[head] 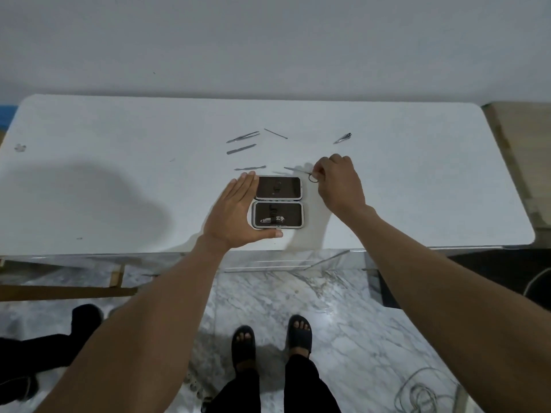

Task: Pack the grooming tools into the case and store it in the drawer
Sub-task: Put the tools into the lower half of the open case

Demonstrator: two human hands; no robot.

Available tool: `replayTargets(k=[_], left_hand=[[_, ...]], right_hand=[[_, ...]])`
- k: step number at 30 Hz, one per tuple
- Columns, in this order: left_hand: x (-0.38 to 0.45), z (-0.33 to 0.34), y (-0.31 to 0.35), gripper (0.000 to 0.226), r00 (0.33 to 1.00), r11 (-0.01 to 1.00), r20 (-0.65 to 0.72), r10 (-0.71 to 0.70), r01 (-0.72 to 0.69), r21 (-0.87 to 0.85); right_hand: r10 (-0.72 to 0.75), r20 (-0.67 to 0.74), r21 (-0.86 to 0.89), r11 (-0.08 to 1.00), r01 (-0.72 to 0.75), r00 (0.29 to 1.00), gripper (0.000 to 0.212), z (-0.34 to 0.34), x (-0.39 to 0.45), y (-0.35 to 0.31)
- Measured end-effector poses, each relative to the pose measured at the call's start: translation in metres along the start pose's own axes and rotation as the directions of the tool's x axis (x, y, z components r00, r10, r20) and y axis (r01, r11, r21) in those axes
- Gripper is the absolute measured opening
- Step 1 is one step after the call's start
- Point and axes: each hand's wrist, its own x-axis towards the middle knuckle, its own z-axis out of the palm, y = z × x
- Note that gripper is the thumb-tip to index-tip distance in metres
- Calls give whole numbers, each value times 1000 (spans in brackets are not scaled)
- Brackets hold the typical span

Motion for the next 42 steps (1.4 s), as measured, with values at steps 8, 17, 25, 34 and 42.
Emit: replayTargets(k=[8, 17, 25, 34, 42], left_hand=[[-2, -1, 1, 145, 1000, 1000, 27, -6, 6, 0], [-2, 1, -2, 146, 1000, 1000, 12, 6, -6, -3], [-1, 1, -3, 147, 1000, 1000, 8, 11, -11, -16], [-1, 2, -3, 143, 1000, 1000, 4, 7, -7, -13], [-1, 2, -3, 143, 1000, 1000, 10, -3, 3, -7]], right_hand=[[-90, 110, -39, 995, 94, 990, 16, 0, -56, -8], [-50, 99, -133, 989, 63, 994, 21, 6, -74, -18], [-56, 106, -115, 991, 68, 993, 19, 10, -72, -28], [-70, 156, -143, 985, 93, 985, 20, 11, -70, -26], [-30, 204, -184, 981, 68, 978, 27, 4, -68, -19]])
